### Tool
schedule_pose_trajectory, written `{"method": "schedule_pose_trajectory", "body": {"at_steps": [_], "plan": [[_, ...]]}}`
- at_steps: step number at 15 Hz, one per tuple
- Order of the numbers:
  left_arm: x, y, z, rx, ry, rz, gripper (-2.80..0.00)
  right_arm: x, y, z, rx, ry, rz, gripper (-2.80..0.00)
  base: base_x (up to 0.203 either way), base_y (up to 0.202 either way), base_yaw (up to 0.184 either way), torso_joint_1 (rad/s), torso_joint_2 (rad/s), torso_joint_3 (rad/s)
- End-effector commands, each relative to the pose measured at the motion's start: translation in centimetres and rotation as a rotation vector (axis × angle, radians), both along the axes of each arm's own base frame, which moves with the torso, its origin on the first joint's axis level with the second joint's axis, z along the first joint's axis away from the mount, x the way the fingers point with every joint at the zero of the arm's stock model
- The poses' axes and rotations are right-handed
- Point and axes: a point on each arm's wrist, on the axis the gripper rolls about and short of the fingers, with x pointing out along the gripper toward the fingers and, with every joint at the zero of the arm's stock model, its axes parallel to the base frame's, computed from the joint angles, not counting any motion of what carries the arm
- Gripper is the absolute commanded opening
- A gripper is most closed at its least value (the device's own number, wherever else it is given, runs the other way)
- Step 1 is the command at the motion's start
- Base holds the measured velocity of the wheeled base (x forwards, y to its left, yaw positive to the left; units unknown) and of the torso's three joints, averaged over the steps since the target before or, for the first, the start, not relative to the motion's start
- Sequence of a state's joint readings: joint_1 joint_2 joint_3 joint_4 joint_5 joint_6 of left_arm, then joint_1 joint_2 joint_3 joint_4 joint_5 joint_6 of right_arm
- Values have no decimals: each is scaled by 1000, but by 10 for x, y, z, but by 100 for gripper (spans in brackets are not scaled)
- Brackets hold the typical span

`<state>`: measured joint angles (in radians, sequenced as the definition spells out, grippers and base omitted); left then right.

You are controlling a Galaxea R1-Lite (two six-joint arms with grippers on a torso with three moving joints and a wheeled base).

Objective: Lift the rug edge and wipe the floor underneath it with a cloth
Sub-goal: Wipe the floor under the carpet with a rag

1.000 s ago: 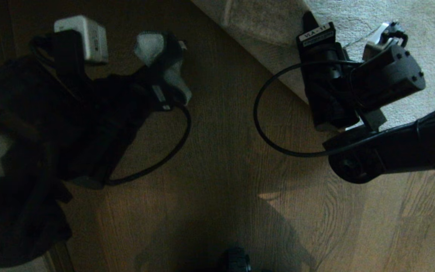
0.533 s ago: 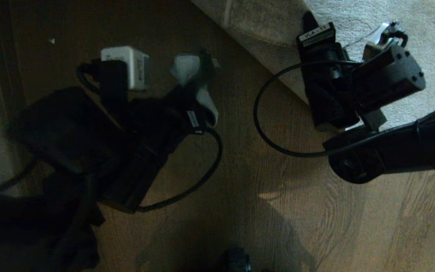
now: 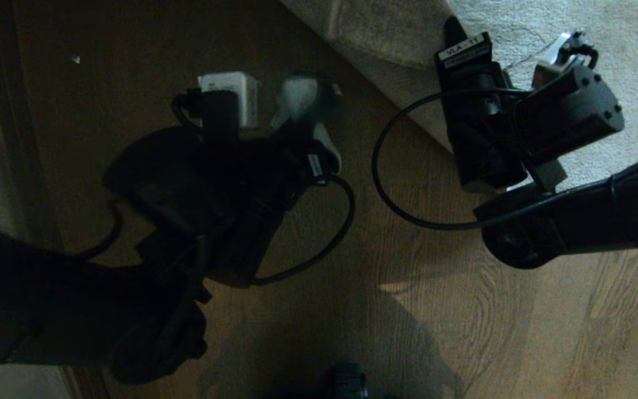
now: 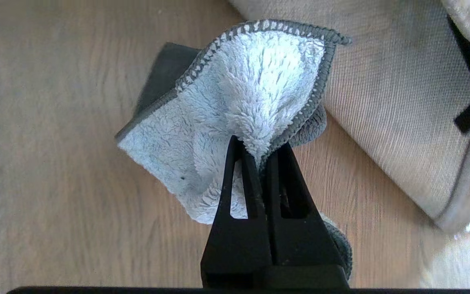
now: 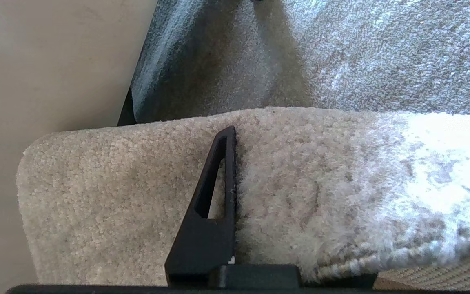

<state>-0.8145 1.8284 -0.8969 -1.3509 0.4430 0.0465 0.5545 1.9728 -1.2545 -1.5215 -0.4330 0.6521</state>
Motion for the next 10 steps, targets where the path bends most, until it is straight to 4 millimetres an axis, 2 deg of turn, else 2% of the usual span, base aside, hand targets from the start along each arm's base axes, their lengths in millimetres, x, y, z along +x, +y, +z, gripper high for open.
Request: {"method": "schedule_pose_trajectory", "body": {"at_steps": [1,3,10], "plan": [[12,-8,-2,3,-13,18,-280,-5,-3,6,33,-46,0,-280,0,0,0,0,0,0],[19,-1,3,-5,-25,47,-280,-7,-4,7,34,-47,-1,-280,0,0,0,0,0,0],[40,44,23,-24,-72,190,-280,-8,-5,8,35,-50,1,-280,0,0,0,0,0,0]]}}
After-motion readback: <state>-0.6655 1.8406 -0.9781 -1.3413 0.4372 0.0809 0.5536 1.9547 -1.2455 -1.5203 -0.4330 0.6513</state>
